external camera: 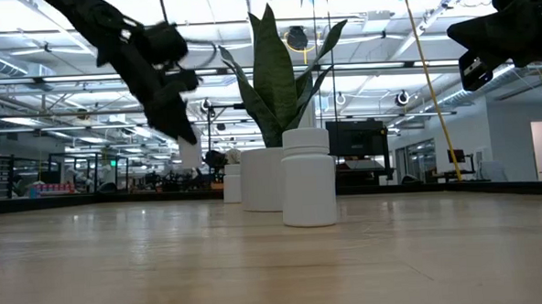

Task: Pick and place pill bottles into a basket
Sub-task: Put the white medicine bottle into the gray bin

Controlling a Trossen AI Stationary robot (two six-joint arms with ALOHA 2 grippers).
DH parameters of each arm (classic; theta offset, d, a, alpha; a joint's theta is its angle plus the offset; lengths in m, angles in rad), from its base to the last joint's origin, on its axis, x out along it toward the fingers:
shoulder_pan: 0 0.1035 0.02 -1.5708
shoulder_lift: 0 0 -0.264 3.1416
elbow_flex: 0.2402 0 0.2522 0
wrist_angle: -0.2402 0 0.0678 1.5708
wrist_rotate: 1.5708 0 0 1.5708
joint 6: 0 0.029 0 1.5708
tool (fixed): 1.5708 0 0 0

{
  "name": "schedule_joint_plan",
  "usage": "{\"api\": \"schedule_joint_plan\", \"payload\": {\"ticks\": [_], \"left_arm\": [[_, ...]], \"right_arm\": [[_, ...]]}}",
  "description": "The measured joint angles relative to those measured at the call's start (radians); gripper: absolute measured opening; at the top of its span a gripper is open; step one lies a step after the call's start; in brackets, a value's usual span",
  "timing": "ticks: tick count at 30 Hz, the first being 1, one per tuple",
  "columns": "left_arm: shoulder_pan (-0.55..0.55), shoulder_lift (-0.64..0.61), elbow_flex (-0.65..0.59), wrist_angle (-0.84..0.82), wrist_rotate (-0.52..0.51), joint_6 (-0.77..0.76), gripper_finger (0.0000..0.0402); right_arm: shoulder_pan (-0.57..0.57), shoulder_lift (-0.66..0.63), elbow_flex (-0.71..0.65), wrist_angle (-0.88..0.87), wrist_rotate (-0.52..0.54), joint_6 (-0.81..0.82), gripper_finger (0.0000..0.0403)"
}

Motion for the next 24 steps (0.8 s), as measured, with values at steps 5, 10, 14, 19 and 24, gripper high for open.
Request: {"api": "schedule_joint_plan", "payload": {"ticks": [5, 10, 14, 19, 24], "left_arm": [[-0.018, -0.171, 0.000, -0.043, 0.025, -0.026, 0.0186], [-0.055, -0.350, 0.000, 0.000, 0.075, -0.077, 0.0183], [-0.086, -0.470, 0.000, 0.098, 0.179, -0.157, 0.0189], [-0.169, -0.541, 0.001, 0.208, 0.235, -0.247, 0.0180], [-0.277, -0.541, 0.001, 0.324, 0.227, -0.283, 0.0187]], "right_arm": [[0.000, 0.000, 0.000, 0.000, 0.000, 0.000, 0.0000], [0.000, 0.000, 0.000, 0.000, 0.000, 0.000, 0.0000], [0.000, 0.000, 0.000, 0.000, 0.000, 0.000, 0.0000], [0.000, 0.000, 0.000, 0.008, 0.001, -0.005, 0.0000], [0.000, 0.000, 0.000, 0.082, 0.001, 0.095, 0.0000]]}}
